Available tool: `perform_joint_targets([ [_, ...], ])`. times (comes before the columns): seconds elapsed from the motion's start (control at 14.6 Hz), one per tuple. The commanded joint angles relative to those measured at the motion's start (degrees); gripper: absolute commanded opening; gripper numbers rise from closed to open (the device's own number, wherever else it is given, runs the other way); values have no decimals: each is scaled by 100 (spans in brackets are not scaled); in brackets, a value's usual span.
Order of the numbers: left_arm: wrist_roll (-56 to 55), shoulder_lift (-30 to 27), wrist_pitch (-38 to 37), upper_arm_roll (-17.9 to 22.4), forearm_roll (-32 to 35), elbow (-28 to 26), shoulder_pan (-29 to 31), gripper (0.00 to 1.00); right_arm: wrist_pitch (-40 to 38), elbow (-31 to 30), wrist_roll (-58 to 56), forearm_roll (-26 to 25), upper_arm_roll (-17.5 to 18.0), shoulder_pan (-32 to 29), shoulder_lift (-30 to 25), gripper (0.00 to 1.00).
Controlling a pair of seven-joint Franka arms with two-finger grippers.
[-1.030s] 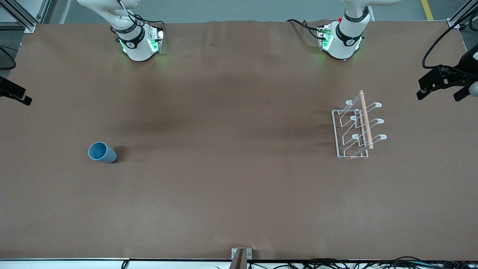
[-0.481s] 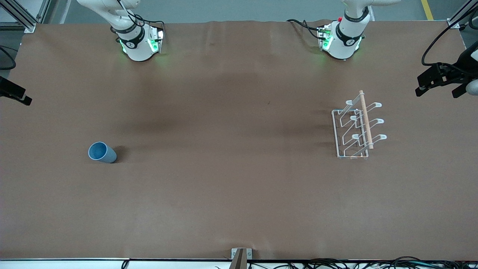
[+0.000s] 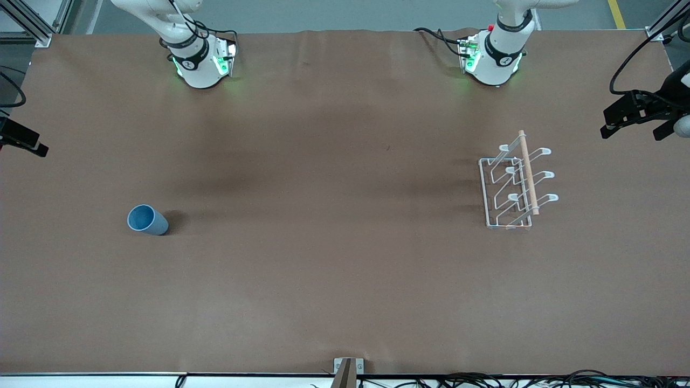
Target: Hang cup on cup holder
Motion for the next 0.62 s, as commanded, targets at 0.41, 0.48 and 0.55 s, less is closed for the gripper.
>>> perform_joint_targets([
  [0.41,24,-7,-79,-7,21,20,14,100,1403,-608,-694,40,58,-27,1109,100],
  [0.48,24,-7,-79,-7,21,11,14,100,1799,-925,-712,40,58,-44,1126,100],
  [0.55,24,1,-79,-7,21,11,14,100,2281,-1284,-756,40,58,-62,1161,100],
])
